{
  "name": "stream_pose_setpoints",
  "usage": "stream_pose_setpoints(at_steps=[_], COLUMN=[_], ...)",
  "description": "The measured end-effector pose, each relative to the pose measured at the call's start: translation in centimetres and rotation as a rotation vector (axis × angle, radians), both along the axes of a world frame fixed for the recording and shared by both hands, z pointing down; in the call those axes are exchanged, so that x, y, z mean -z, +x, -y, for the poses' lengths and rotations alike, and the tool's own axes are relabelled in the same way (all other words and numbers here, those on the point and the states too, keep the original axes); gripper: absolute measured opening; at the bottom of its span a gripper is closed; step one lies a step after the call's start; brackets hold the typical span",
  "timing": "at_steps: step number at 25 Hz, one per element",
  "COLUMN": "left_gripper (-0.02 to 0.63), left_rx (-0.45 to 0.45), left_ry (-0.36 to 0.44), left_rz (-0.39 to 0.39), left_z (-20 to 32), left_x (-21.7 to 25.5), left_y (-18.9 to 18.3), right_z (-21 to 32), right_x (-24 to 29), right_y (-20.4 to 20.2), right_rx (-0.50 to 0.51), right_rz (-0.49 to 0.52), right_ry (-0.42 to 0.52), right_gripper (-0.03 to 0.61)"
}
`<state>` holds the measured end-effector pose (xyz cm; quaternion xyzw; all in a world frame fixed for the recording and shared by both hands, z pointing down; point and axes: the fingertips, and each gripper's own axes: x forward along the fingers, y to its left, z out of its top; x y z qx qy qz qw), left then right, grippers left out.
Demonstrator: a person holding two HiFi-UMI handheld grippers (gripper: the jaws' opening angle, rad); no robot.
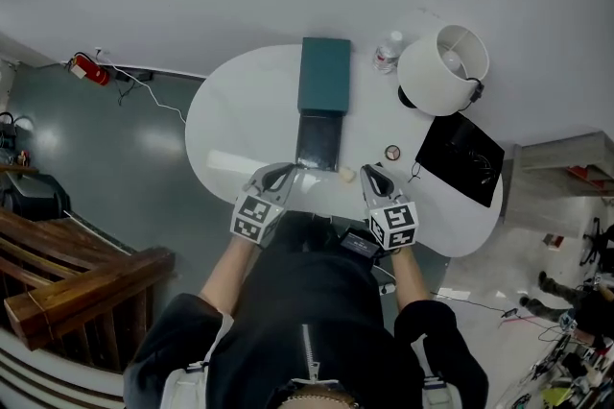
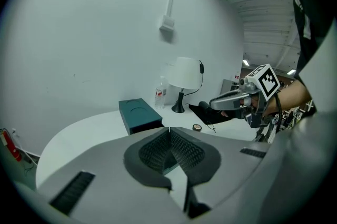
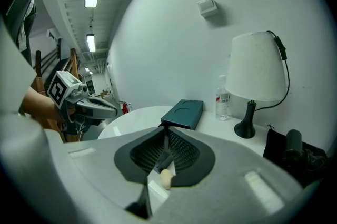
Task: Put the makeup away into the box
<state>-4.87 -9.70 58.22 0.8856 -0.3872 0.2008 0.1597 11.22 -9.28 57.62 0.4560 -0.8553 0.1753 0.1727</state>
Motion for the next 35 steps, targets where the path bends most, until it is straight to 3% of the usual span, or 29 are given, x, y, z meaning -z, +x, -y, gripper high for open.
stream_pose_setpoints(at_steps=[10,15,28,35], left_gripper=[0.014,0.014,0.014,0.014], left_rx=[-0.050,-0.060,-0.041,-0.026], left_ry=[-0.023,-0.031,-0.063,-0.071], left_rz=[-0.026,-0.033,-0.023,-0.020], left_z=[1.8,2.2,2.2,2.1], left_x=[-0.7,-1.0,-1.9,-2.2], left_y=[0.4,0.7,-0.7,-1.5], right_z=[0.2,-0.6,-1.8,-2.0], right_x=[-2.6,-5.6,-12.9,-15.6], right_y=[-0.6,-1.4,-2.5,-2.2], right_rx=[0.054,0.139,0.291,0.297], right_rz=[-0.115,-0.180,-0.351,-0.391], right_ry=[-0.060,-0.154,-0.293,-0.355], right_gripper=[0.087,0.118,0.144,0.158])
